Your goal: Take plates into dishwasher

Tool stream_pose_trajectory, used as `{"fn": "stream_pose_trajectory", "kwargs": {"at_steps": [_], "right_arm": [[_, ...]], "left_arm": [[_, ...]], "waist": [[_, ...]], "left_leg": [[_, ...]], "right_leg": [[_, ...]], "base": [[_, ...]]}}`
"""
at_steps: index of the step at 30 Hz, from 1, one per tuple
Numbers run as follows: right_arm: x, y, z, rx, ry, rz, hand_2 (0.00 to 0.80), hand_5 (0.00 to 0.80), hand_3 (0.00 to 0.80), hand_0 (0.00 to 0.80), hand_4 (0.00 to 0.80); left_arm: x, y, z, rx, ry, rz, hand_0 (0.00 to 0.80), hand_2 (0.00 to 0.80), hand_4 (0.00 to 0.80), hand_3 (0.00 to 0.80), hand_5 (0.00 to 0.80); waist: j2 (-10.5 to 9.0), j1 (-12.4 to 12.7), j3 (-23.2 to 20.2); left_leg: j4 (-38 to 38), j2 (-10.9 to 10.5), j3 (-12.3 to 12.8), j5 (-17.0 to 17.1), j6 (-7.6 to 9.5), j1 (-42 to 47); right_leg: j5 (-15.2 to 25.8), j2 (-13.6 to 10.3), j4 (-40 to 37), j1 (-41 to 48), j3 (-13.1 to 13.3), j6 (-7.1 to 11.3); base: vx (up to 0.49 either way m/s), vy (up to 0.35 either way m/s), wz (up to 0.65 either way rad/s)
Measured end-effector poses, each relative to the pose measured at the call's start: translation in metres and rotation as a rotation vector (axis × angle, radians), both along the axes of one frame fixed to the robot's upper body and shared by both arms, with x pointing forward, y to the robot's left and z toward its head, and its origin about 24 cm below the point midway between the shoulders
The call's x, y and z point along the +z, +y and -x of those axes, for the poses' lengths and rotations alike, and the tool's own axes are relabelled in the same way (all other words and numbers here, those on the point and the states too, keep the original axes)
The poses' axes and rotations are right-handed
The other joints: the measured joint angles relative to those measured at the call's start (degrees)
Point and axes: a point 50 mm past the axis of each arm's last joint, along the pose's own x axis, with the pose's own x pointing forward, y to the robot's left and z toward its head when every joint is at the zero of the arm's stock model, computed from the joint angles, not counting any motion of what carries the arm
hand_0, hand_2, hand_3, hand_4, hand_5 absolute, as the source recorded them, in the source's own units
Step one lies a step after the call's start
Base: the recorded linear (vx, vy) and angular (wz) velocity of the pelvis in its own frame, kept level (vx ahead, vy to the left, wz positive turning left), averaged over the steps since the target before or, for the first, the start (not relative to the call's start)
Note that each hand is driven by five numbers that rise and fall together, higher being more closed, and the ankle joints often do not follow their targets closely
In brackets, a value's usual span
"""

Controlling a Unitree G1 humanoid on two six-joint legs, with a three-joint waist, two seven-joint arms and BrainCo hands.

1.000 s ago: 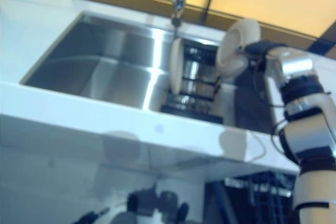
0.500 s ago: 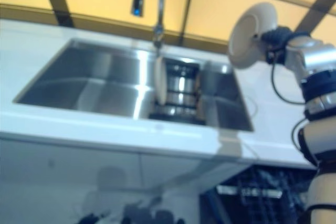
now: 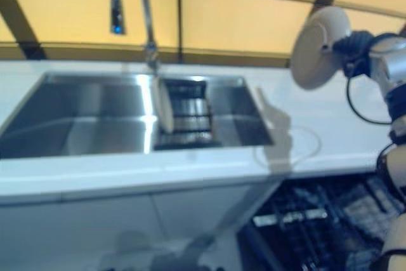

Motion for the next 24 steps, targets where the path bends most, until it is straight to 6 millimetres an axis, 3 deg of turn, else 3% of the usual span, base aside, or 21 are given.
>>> {"fn": "stream_pose_trajectory", "kwargs": {"at_steps": [3,11,20,24], "right_arm": [[0.004,-0.011,0.007,-0.021,0.005,0.011,0.800,0.800,0.800,0.800,0.800],[0.011,-0.066,0.047,-0.189,0.065,0.073,0.800,0.800,0.800,0.800,0.800],[0.013,-0.085,0.068,-0.198,0.192,0.107,0.800,0.800,0.800,0.800,0.800],[0.011,-0.085,0.070,-0.160,0.263,0.125,0.800,0.800,0.800,0.800,0.800]], "left_arm": [[0.000,0.000,0.001,0.000,0.007,0.003,0.000,0.000,0.000,0.000,0.000],[-0.001,-0.003,0.000,-0.053,0.024,0.021,0.000,0.000,0.000,0.000,0.000],[0.000,-0.004,-0.006,-0.081,0.017,0.016,0.000,0.000,0.000,0.000,0.000],[0.000,-0.004,-0.008,-0.082,0.010,0.016,0.000,0.000,0.000,0.000,0.000]], "waist": [[0.48,-1.1,-0.2],[1.50,-4.4,0.2],[2.38,-6.5,0.5],[2.36,-7.8,0.5]], "left_leg": [[0.0,0.1,0.8,-0.1,-0.07,0.0],[0.0,0.3,2.5,-0.2,-0.04,-0.2],[-0.2,0.3,4.7,-0.5,0.23,-0.5],[-0.2,0.1,5.5,-0.6,0.30,-1.0]], "right_leg": [[0.1,0.1,0.0,-0.4,0.3,0.04],[0.7,0.1,0.0,-1.6,1.9,-0.16],[1.3,0.3,0.0,-3.0,3.7,0.10],[1.7,0.4,0.0,-4.0,4.5,0.08]], "base": [[0.003,-0.014,-0.15],[-0.019,-0.010,-0.11],[-0.022,0.012,-0.12],[-0.027,0.014,-0.10]]}}
